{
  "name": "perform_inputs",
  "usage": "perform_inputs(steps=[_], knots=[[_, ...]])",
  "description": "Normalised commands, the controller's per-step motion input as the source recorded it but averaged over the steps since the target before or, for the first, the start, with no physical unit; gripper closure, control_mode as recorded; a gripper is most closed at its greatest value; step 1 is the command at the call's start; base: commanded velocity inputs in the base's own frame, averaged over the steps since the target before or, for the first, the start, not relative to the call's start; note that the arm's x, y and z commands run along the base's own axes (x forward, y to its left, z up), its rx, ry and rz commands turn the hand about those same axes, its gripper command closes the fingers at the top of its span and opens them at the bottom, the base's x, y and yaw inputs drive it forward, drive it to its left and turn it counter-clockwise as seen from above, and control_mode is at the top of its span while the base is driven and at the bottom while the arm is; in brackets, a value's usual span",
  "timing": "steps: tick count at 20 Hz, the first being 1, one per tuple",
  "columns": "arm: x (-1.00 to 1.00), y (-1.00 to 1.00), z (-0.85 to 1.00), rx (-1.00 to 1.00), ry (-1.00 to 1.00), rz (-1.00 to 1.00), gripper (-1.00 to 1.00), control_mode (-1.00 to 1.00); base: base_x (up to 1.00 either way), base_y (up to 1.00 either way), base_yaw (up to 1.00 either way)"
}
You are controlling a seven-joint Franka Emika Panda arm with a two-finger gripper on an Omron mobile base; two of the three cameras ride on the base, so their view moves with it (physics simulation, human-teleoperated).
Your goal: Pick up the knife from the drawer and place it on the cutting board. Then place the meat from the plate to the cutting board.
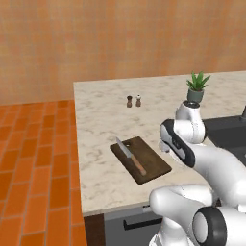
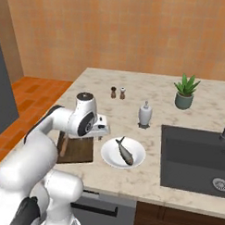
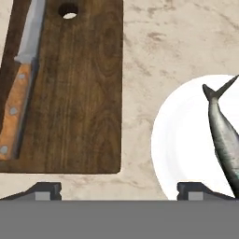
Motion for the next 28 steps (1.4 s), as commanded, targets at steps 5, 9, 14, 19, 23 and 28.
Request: perform_inputs(steps=[5, 9, 14, 19, 23, 28], knots=[[0.03, -0.88, 0.04, -0.01, 0.05, 0.11, -1.0, -1.0, 0.0, 0.0, 0.0], [0.28, -0.78, -0.44, -0.01, 0.14, 0.0, -1.0, -1.0, 0.0, 0.0, 0.0], [0.15, -0.5, -0.35, -0.01, 0.12, 0.0, -1.0, -1.0, 0.0, 0.0, 0.0], [0.04, -0.27, -0.13, 0.0, 0.09, 0.0, -1.0, -1.0, 0.0, 0.0, 0.0], [0.27, -0.24, -0.14, 0.0, 0.03, 0.0, -1.0, -1.0, 0.0, 0.0, 0.0], [0.18, -0.23, -0.2, 0.0, 0.0, 0.0, -1.0, -1.0, 0.0, 0.0, 0.0]])
